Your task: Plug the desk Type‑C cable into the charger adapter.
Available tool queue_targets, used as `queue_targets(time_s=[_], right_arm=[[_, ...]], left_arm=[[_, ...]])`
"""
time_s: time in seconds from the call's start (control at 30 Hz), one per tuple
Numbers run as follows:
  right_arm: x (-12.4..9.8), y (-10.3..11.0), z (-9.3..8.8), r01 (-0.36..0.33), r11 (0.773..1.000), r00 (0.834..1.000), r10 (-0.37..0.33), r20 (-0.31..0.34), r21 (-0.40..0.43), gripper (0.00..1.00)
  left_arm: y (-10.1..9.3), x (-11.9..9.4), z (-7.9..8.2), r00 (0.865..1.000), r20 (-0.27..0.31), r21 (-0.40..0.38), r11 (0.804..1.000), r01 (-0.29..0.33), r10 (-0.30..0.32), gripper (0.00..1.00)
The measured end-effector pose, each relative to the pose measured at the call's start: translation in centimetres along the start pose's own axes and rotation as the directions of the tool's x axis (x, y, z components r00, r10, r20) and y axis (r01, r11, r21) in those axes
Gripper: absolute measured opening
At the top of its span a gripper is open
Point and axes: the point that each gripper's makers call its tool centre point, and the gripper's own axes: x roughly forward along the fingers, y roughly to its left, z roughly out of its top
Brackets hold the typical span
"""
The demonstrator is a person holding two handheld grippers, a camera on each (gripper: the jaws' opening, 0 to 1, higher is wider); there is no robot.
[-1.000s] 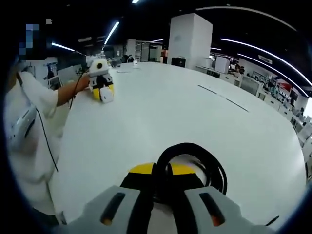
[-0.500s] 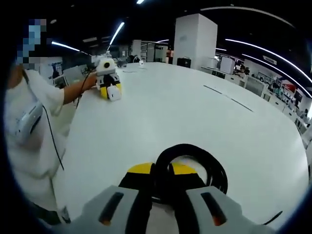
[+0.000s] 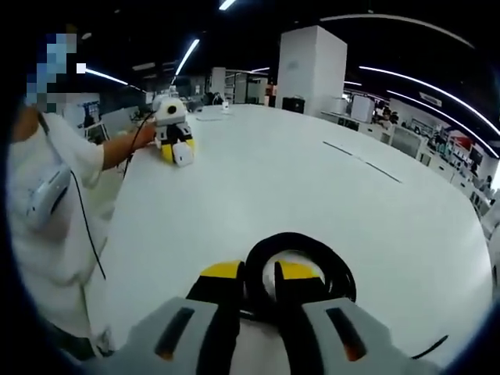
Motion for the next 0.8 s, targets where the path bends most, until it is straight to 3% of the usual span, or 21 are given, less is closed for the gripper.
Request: queue_targets(time_s=[0.6, 0.8], right_arm=[[-2.2, -2.5, 0.2, 0.110, 0.988, 0.989, -0.120, 0.084, 0.109, 0.24], [-2.8, -4.3, -0.8, 0.183, 0.971, 0.978, -0.195, 0.069, 0.152, 0.27]], left_arm=[[-0.4, 0.1, -0.2, 1.000, 0.000, 0.001, 1.000, 0.000, 0.000, 0.25], [-0.2, 0.0, -0.2, 1.000, 0.000, 0.001, 1.000, -0.001, 0.001, 0.25]])
